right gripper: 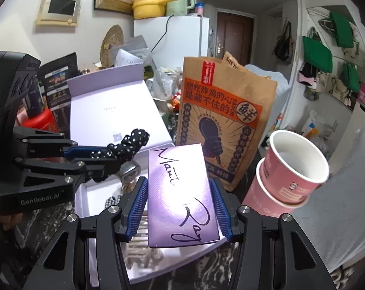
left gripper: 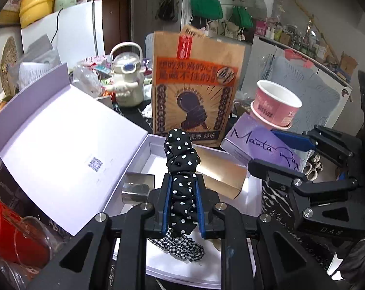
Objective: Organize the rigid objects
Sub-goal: 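Lower the card into the box with the right tool while the left tool lowers the scrunchie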
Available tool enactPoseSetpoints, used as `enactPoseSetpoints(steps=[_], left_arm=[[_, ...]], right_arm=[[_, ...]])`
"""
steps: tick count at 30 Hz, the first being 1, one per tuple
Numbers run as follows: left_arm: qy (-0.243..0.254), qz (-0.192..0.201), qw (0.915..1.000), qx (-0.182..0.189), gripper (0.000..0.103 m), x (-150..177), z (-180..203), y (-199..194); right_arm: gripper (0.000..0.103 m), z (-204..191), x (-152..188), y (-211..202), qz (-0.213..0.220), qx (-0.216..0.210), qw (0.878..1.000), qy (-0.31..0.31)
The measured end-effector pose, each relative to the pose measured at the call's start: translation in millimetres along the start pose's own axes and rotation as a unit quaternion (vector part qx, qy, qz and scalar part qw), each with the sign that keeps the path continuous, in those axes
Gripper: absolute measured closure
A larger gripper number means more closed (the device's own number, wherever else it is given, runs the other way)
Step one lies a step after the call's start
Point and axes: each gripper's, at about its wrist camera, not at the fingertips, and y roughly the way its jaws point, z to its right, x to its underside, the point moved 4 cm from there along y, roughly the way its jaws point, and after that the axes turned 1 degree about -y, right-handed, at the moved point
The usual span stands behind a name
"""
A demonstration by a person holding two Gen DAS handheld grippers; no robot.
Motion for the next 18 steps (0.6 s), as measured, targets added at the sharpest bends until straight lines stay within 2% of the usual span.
enactPoseSetpoints(steps=[18], left_arm=[[-0.001, -0.056, 0.9984, -0.005, 0.085, 32, -5, 36]], right_arm=[[0.051, -14, 24, 38, -0.040, -0.028, 0.999, -0.015]])
